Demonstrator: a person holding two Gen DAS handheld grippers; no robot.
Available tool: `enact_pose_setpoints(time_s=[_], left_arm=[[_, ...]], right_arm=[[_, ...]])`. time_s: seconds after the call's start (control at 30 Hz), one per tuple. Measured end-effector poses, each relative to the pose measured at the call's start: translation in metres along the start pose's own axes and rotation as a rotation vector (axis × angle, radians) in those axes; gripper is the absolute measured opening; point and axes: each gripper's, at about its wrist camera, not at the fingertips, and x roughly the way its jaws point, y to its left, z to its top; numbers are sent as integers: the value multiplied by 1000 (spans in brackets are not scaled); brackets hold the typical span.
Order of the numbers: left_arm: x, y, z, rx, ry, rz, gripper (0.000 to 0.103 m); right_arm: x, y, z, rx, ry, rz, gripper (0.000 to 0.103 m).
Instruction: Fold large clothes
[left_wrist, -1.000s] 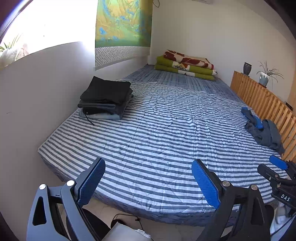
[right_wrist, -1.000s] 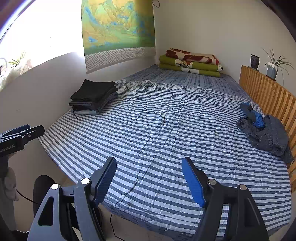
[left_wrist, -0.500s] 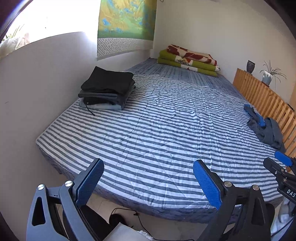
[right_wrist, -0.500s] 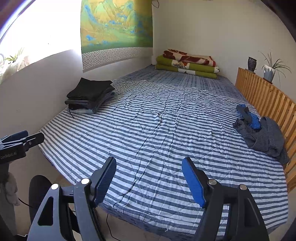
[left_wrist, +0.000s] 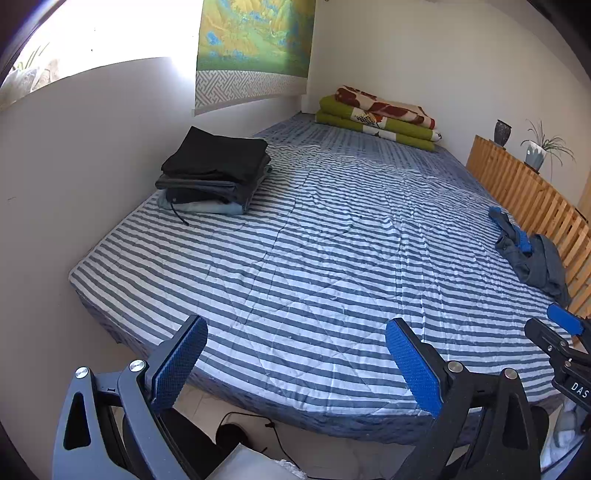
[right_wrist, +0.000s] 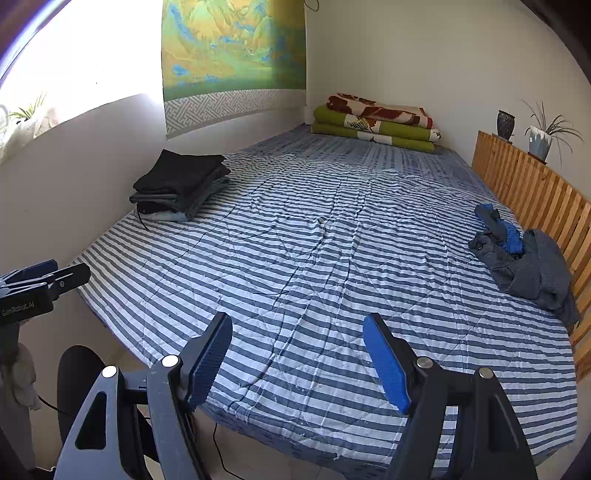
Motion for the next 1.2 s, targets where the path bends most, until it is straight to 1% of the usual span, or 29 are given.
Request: enact_pose_setpoints(time_s=[0.47, 1.2], left_arm=[[-1, -2, -1, 2, -8, 2, 99], [8, -10, -5, 15, 13, -5, 99]], right_arm=[[2, -5, -3, 12, 2, 4, 70], [8, -8, -5, 22, 20, -1, 70]])
